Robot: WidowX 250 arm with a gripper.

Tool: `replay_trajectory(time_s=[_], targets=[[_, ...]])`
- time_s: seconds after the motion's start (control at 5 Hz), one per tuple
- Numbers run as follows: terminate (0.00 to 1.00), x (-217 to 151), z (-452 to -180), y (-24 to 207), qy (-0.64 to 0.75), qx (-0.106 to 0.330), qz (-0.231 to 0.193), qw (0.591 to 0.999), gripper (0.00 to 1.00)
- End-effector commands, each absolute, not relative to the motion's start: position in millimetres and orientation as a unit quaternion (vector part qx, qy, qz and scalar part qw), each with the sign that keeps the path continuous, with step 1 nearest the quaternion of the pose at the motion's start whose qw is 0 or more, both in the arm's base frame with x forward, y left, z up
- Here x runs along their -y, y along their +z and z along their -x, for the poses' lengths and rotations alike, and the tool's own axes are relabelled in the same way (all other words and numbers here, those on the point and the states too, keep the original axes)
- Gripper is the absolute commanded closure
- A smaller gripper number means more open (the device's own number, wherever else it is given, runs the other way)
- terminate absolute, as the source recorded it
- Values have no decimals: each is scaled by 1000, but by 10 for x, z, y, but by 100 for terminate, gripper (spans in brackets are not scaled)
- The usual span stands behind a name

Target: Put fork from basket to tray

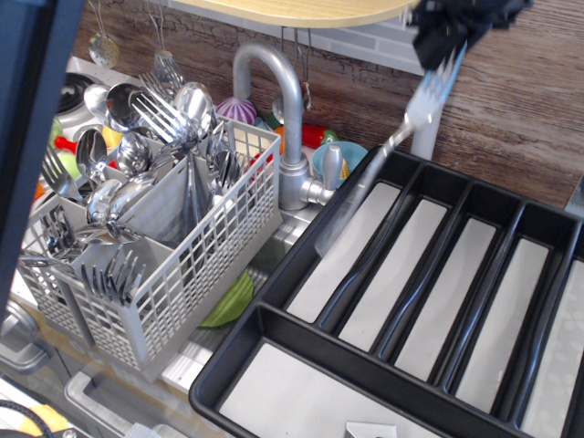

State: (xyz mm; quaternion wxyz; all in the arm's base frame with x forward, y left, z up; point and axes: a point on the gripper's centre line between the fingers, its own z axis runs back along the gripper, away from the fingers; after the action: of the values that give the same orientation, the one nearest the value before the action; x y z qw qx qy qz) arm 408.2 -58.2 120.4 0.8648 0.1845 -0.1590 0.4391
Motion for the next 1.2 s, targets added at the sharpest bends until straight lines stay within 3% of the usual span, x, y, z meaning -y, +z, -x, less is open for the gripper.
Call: replay_trajectory(time_s=[0.0, 0.2, 0.6, 0.8, 1.0], targets=[[0, 665, -4068, 1082, 483, 145, -99, 858, 100], [0, 745, -4111, 966, 514, 107, -49, 850, 100], [0, 714, -4216, 849, 494, 123, -81, 857, 100], [0, 630, -4258, 834, 474, 139, -91, 865, 0], [0, 630, -4258, 834, 474, 139, -91, 865, 0]])
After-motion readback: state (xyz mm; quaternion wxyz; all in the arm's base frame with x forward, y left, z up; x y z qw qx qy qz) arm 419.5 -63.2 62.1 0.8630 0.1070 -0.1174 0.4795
